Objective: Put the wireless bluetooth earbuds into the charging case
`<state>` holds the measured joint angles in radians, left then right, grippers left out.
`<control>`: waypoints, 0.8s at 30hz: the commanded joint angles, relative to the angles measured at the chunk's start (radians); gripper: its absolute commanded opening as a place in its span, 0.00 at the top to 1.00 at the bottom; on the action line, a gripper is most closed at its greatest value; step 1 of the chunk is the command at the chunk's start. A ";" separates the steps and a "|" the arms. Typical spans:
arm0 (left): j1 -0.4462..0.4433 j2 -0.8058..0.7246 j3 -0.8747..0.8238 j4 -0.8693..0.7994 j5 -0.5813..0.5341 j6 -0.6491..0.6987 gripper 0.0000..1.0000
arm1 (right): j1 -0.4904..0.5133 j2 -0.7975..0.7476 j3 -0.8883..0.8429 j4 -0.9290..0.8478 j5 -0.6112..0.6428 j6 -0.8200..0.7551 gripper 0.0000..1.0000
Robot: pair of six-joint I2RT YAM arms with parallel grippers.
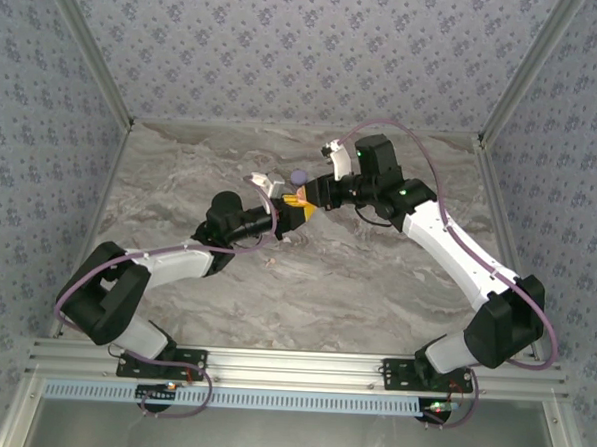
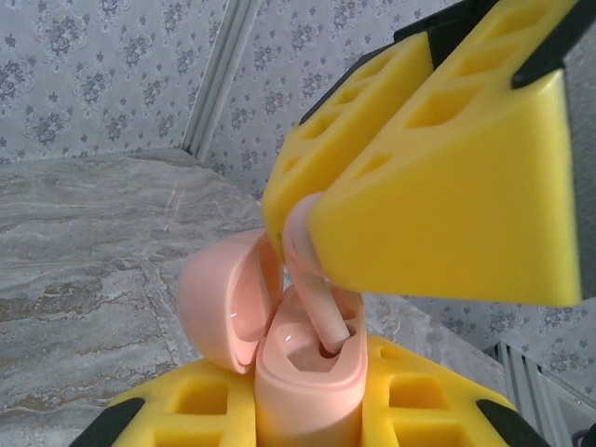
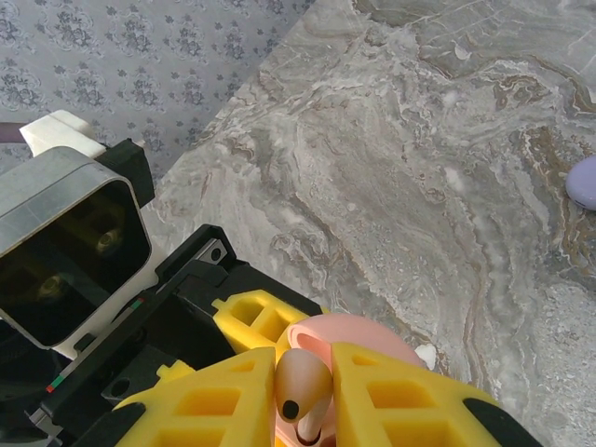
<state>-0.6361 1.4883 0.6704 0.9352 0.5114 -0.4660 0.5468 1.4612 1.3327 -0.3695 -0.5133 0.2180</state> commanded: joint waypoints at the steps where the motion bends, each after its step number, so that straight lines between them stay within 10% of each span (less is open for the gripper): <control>1: -0.007 -0.038 0.038 0.003 -0.030 -0.006 0.89 | 0.009 -0.017 0.009 -0.023 0.003 -0.022 0.78; 24: -0.005 -0.049 0.073 -0.151 0.019 0.109 0.90 | 0.012 -0.031 0.020 -0.068 0.016 -0.042 0.72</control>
<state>-0.6376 1.4784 0.7002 0.8360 0.5049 -0.4217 0.5526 1.4612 1.3323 -0.4026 -0.5114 0.2005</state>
